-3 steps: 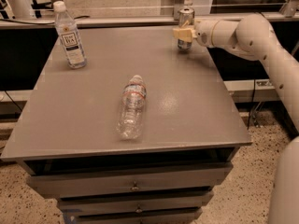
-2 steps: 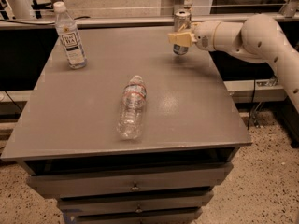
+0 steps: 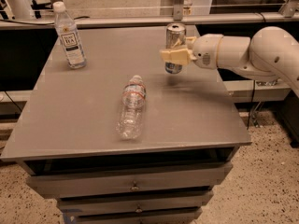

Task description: Move redbull can near water bottle

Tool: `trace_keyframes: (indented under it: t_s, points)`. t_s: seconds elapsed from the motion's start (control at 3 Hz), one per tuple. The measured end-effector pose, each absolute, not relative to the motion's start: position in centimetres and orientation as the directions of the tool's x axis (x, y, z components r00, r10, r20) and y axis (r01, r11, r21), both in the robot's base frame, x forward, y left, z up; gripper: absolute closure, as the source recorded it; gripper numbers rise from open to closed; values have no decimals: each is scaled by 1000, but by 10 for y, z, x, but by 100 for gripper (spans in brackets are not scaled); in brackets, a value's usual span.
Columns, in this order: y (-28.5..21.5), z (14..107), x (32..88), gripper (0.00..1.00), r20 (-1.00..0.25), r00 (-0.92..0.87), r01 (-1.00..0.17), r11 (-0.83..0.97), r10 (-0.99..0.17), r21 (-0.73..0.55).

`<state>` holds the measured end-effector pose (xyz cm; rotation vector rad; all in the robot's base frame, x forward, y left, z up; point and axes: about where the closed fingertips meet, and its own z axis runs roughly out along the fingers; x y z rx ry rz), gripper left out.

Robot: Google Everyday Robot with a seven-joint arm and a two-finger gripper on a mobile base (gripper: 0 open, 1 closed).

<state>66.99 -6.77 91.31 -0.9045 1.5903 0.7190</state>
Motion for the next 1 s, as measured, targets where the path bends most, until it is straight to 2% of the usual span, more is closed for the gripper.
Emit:
trace_keyframes:
  t_s: [0.67,1.0]
  points:
    - [-49,895,587,100,-979,-79,-901,433,-188,-10]
    - [-47,886,565,83,-980,-64,-916,400,-189,-17]
